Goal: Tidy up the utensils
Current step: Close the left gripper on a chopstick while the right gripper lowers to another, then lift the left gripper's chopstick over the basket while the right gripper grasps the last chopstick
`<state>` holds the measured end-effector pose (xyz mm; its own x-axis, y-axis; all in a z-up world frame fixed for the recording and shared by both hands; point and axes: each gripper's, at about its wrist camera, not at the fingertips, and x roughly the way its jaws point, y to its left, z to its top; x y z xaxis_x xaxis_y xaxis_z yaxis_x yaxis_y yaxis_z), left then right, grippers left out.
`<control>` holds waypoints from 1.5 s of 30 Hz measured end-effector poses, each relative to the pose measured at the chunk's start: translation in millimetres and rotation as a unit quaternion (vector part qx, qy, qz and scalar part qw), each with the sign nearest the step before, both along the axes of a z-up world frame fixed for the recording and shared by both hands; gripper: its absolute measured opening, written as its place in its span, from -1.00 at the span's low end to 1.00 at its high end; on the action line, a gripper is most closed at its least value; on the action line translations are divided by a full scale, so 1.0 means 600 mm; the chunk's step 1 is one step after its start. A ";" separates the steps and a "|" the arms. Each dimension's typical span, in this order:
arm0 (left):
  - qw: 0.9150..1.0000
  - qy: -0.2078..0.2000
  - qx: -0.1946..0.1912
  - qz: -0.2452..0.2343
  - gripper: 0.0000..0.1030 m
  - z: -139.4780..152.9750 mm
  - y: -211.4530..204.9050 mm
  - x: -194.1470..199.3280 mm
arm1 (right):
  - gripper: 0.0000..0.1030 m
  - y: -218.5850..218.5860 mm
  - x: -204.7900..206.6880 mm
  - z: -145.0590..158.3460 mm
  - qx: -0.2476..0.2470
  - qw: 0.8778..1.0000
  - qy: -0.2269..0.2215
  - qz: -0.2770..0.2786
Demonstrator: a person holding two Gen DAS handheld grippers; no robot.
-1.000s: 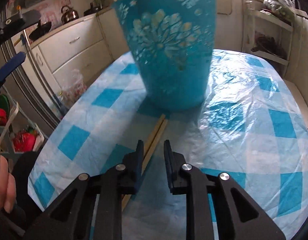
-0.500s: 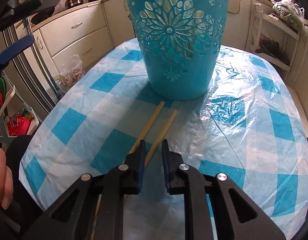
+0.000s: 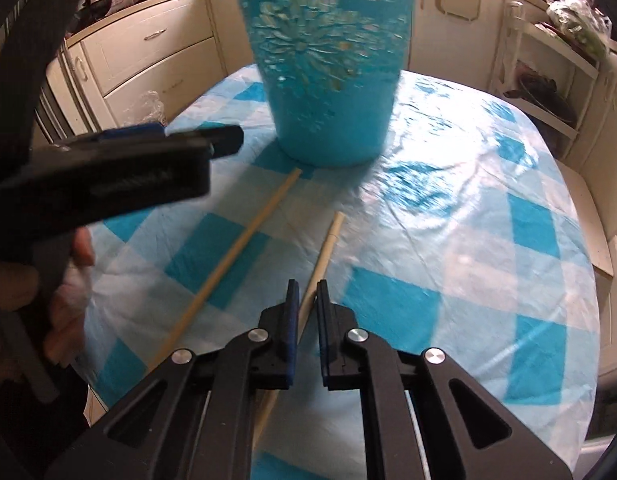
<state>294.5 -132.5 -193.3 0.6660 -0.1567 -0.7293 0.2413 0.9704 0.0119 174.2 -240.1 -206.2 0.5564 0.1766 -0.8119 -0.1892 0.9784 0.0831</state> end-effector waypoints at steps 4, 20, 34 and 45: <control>0.999 0.009 0.045 -0.025 0.59 -0.019 -0.039 0.009 | -0.82 -0.013 0.001 0.000 0.014 1.000 0.001 -0.007; 0.990 0.075 -0.004 -0.116 -0.91 -0.006 -0.050 0.002 | -0.44 0.001 0.026 0.003 0.009 1.000 -0.004 0.006; 0.922 -0.313 -0.224 -0.036 -0.90 0.360 0.005 0.007 | -0.19 0.021 0.030 0.000 -0.001 1.000 -0.006 0.017; 0.916 -0.342 -0.204 0.053 -0.90 0.293 -0.042 0.089 | -0.19 0.013 0.031 -0.002 0.009 1.000 -0.011 0.019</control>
<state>347.8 -157.9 -17.7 0.9725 -0.2307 -0.0315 0.2164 0.9454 -0.2439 193.1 -232.1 -207.2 0.5663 0.2127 -0.7963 -0.2291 0.9687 0.0958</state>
